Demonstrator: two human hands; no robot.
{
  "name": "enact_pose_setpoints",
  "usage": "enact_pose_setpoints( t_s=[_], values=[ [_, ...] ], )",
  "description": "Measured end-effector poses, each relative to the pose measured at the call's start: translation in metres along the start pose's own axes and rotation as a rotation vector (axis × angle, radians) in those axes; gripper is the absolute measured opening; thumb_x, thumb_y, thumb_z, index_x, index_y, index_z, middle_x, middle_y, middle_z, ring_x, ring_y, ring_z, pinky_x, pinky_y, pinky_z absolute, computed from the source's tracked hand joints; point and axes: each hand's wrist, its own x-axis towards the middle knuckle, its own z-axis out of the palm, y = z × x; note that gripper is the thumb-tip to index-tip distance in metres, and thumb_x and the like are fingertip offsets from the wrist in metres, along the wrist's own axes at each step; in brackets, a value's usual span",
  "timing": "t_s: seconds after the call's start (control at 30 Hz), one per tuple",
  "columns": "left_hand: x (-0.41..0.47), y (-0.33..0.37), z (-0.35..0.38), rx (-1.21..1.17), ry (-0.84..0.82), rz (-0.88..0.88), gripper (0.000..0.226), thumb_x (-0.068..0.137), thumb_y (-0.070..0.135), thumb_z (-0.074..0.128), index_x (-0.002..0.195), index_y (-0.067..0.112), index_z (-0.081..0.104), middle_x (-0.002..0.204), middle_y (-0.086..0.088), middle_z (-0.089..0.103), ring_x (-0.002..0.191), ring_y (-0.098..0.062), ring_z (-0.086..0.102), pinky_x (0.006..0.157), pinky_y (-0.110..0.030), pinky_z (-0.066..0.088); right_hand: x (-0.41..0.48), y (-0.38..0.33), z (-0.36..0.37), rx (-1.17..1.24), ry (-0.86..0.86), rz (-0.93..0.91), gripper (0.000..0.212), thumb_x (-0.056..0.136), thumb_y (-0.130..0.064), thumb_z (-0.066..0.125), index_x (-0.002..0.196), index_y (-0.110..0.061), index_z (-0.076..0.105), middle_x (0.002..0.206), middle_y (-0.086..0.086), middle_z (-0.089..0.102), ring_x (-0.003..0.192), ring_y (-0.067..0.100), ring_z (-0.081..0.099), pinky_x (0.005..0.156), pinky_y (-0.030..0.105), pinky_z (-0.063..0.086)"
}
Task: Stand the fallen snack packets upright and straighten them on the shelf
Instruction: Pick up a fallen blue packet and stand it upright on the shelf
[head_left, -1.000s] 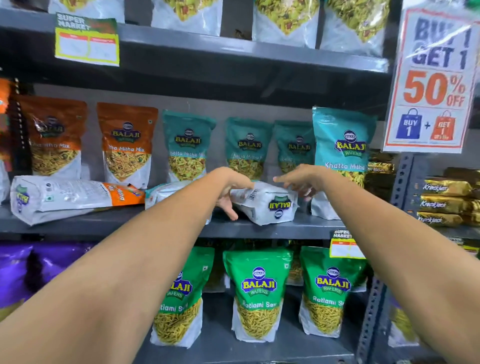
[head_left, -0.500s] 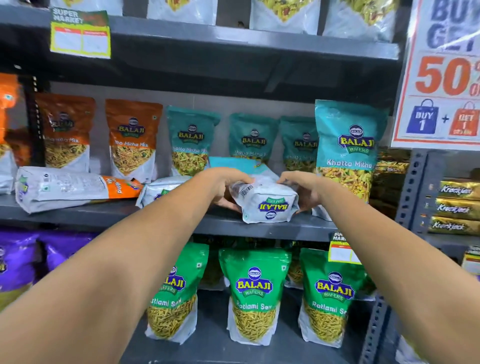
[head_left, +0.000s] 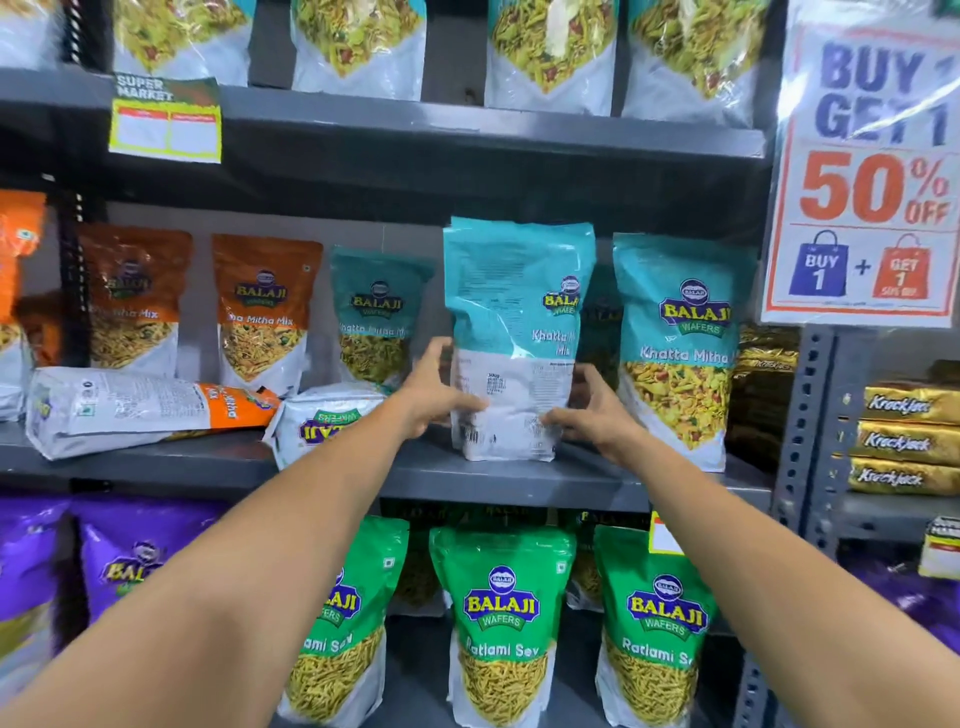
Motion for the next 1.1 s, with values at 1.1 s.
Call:
enact_pose_setpoints(
  t_s=[1.1],
  values=[
    [0.03,0.014,0.013,0.241,-0.167,-0.24,0.083,0.048,0.013,0.091,0.119,0.009,0.048,0.129,-0.013,0.058,0.111,-0.023,0.054,0.083,-0.036,0.046,0.018,0.001,0.007,0.45,0.132,0.163,0.07,0.07,-0.04,0.078,0.129,-0.019,0.048,0.131,0.005,0.059,0.121,0.028,0.053,0.099,0.045,0.042]
  ],
)
